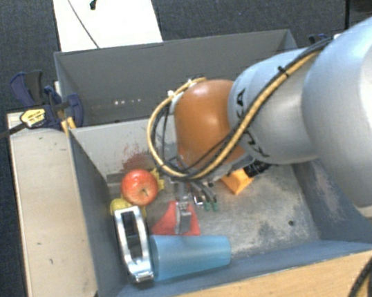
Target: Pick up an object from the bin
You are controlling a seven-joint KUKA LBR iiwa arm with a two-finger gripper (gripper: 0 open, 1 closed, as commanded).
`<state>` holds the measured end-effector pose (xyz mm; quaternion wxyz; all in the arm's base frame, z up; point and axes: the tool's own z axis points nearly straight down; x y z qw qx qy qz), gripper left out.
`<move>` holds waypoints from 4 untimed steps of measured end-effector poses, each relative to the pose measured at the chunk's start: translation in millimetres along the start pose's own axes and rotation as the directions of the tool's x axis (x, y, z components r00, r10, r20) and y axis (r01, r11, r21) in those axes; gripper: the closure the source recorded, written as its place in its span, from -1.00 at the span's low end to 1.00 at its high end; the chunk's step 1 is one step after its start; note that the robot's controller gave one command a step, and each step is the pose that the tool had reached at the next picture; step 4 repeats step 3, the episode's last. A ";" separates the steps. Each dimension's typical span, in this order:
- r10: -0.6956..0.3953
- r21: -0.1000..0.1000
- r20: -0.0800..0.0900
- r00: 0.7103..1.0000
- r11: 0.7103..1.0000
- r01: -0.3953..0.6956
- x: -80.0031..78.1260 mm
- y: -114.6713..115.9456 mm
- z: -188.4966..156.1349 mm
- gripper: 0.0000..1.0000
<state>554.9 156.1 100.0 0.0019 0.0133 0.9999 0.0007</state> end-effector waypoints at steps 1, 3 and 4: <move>-0.114 -0.001 0.011 0.993 0.994 0.114 20.3 -1.4 23.8 1.00; -0.143 0.000 -0.002 0.990 0.990 0.143 -7.1 -24.5 -58.8 1.00; -0.143 0.000 -0.002 0.990 0.990 0.143 -7.1 -24.5 -58.8 1.00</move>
Offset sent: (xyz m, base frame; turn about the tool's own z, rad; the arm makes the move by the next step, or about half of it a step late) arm 0.0000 0.0000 0.0000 0.0000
